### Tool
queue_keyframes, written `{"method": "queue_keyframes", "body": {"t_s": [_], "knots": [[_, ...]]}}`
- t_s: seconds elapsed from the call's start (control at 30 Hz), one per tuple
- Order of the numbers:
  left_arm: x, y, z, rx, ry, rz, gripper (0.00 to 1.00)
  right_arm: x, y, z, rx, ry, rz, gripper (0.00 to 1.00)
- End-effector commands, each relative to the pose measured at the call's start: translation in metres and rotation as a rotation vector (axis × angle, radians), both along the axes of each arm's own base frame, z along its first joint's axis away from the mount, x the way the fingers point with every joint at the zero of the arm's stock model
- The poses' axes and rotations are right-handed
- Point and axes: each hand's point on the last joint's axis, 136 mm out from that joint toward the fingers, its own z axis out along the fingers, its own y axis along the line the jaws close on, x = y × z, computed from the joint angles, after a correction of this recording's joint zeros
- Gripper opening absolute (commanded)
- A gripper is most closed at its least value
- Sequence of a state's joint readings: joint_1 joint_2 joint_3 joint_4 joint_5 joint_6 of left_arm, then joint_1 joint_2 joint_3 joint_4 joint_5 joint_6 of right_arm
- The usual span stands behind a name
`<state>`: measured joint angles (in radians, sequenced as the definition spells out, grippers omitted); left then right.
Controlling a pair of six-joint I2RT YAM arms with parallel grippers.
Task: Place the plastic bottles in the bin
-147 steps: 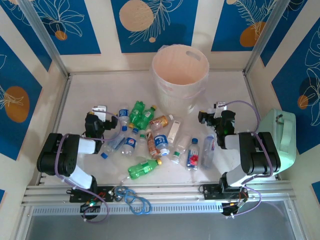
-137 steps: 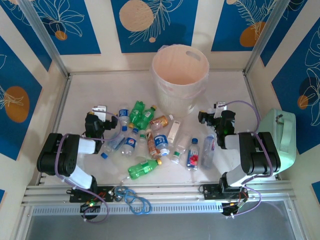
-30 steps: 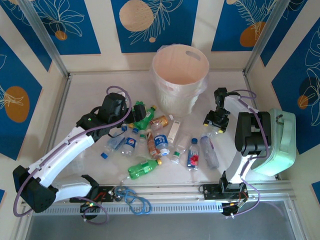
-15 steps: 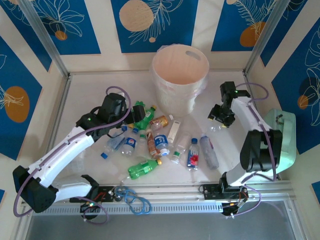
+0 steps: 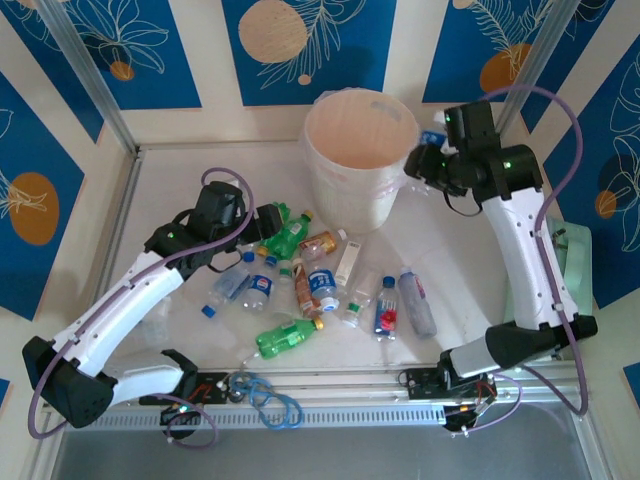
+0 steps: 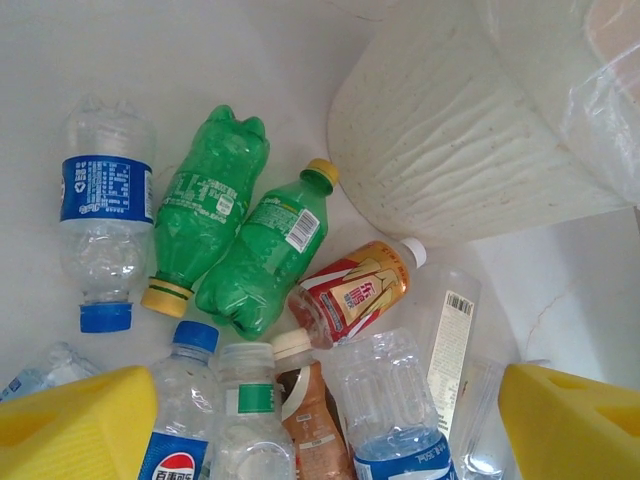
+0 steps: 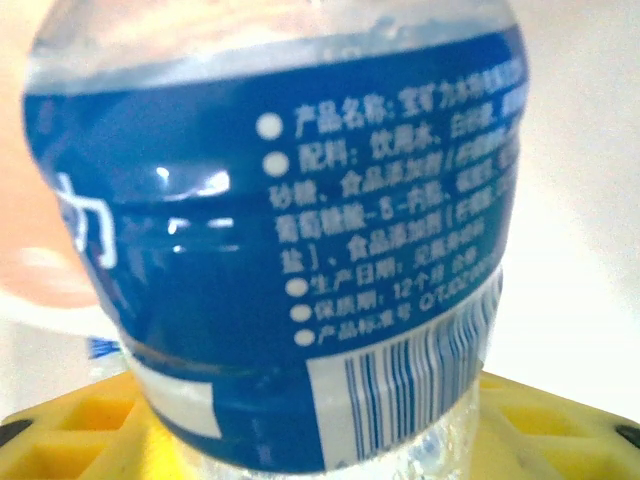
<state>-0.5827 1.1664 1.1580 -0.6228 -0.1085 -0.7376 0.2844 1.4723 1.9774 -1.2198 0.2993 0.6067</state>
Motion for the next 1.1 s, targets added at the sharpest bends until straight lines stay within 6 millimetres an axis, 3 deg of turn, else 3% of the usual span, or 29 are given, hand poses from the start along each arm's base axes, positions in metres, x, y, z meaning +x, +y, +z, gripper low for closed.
{"method": "queue_keyframes", "body": {"t_s": [0.0, 0.07, 0.2, 0.53, 0.87, 1.07], "knots": [[-0.002, 0.008, 0.008, -0.014, 0.007, 0.034, 0.88, 0.011, 0.021, 0.017, -0.001, -0.012, 0.048, 0.57], [-0.002, 0.009, 0.005, -0.012, 0.017, 0.035, 0.87, 0.021, 0.035, 0.027, 0.004, -0.032, 0.083, 0.57], [-0.005, 0.012, -0.001, 0.006, 0.038, 0.039, 0.87, 0.044, 0.061, 0.028, -0.002, -0.037, 0.148, 0.57], [-0.007, 0.018, -0.014, 0.036, 0.075, 0.053, 0.86, 0.085, 0.098, -0.005, 0.039, 0.028, 0.243, 0.59], [-0.007, 0.020, -0.022, 0.043, 0.089, 0.058, 0.86, 0.088, 0.131, -0.041, 0.022, 0.115, 0.378, 0.60], [-0.007, 0.019, -0.024, 0.040, 0.094, 0.060, 0.85, 0.083, 0.135, -0.044, 0.008, 0.127, 0.389, 0.75]]}}
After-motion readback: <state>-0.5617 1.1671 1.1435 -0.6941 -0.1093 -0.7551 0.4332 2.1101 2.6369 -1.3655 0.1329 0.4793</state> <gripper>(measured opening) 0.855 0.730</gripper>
